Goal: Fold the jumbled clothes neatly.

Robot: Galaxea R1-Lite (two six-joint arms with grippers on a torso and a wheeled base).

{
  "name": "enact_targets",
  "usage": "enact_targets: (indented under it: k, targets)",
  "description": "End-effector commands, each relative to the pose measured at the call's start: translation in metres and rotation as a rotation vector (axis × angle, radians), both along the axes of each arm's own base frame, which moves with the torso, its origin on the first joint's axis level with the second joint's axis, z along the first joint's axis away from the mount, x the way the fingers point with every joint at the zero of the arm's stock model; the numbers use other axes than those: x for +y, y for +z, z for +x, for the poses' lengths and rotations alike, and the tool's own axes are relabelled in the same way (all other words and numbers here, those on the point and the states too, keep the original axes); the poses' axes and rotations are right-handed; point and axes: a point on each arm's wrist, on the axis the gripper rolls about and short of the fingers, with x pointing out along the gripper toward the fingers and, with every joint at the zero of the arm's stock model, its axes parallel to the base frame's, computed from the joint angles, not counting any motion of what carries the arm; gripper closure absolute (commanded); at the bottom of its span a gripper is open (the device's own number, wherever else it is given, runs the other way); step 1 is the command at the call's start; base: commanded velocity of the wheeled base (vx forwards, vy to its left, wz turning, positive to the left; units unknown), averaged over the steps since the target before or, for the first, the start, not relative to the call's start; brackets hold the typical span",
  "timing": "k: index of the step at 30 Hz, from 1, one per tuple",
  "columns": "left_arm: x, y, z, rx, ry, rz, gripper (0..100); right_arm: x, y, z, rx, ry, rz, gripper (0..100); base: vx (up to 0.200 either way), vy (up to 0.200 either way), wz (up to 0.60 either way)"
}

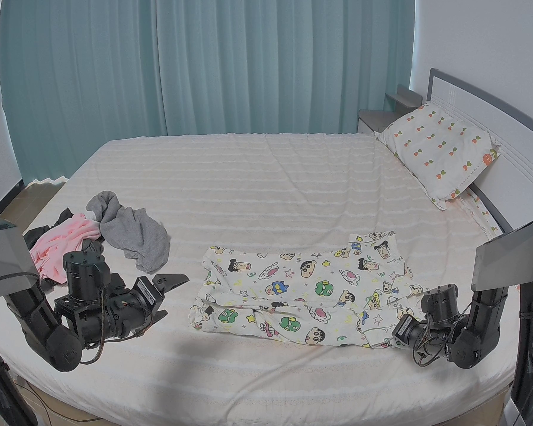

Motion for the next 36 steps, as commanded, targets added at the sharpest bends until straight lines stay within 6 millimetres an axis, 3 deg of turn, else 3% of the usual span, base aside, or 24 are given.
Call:
enact_targets:
  k: [1,8,19,36]
  targets:
    - [0.000,0.000,0.000,-0.002,0.001,0.000,0,0.001,0.007,-0.002,-0.017,0.004,0.007,100,0.000,0.000,0.00]
    - [0.000,0.000,0.000,-0.002,0.001,0.000,0,0.006,0.039,0.002,-0.128,0.027,0.046,100,0.000,0.000,0.00]
    - [0.000,0.000,0.000,-0.003,0.002,0.001,0,0.016,0.083,0.032,-0.188,0.030,0.063,100,0.000,0.000,0.00]
    - [0.001,0.000,0.000,0.000,0.004,0.000,0,0.018,0.103,0.057,-0.177,0.016,0.057,100,0.000,0.000,0.00]
